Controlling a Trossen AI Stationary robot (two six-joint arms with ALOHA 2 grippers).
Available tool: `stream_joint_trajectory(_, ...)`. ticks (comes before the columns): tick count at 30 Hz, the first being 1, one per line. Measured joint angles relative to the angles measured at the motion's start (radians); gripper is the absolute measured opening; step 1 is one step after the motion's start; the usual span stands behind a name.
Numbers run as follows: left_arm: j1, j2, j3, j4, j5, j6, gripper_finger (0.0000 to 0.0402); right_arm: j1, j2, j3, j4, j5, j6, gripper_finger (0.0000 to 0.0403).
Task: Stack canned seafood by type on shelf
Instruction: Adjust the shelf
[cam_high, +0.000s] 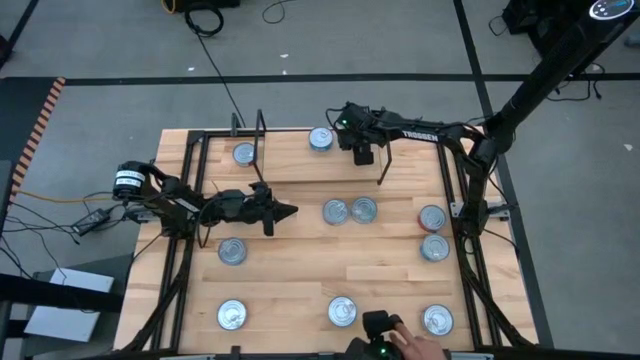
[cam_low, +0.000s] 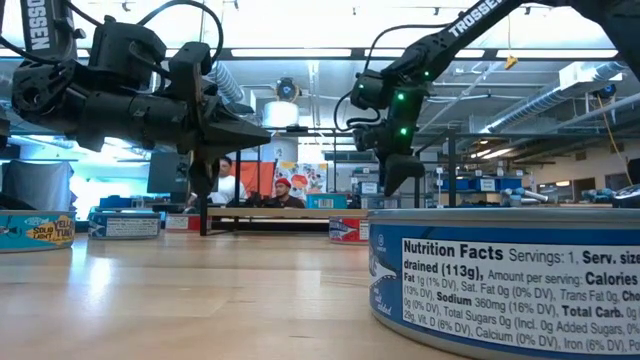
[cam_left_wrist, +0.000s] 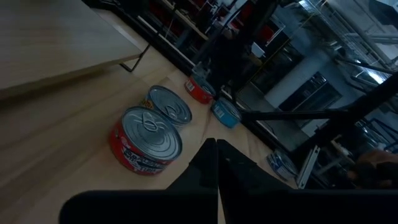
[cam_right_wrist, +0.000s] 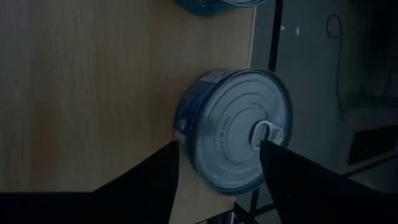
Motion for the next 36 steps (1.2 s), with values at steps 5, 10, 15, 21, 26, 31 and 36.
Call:
stream_joint_trajectory(5, 0.000, 0.000, 0.000, 0.000, 0.008, 0.000, 0.0000, 0.000, 0.000, 0.000, -0.015, -0.022, 0.032, 0.0225)
stream_joint_trajectory(10, 0.000, 0.000, 0.000, 0.000, 0.014, -0.001, 0.0000, 0.016, -0.008, 0.024, -0.111, -0.034, 0.050, 0.0203)
stream_joint_trajectory(15, 0.000, 0.000, 0.000, 0.000, 0.019, -0.001, 0.0000, 0.022, -0.023, 0.099, -0.175, -0.148, 0.199, 0.0138)
stream_joint_trajectory(21, 0.000, 0.000, 0.000, 0.000, 0.019, -0.001, 0.0000, -0.031, -0.018, 0.124, -0.130, -0.223, 0.423, 0.0013)
stream_joint_trajectory(26, 0.000, 0.000, 0.000, 0.000, 0.019, -0.001, 0.0000, -0.066, -0.017, 0.098, -0.088, -0.231, 0.541, 0.0011)
stream_joint_trajectory(31, 0.000, 0.000, 0.000, -0.001, 0.019, -0.001, 0.0000, -0.099, -0.016, 0.061, -0.069, -0.279, 0.588, 0.0006)
stream_joint_trajectory(36, 0.000, 0.000, 0.000, -0.002, 0.019, -0.005, 0.0000, -0.108, -0.014, 0.035, -0.088, -0.305, 0.627, 0.0004)
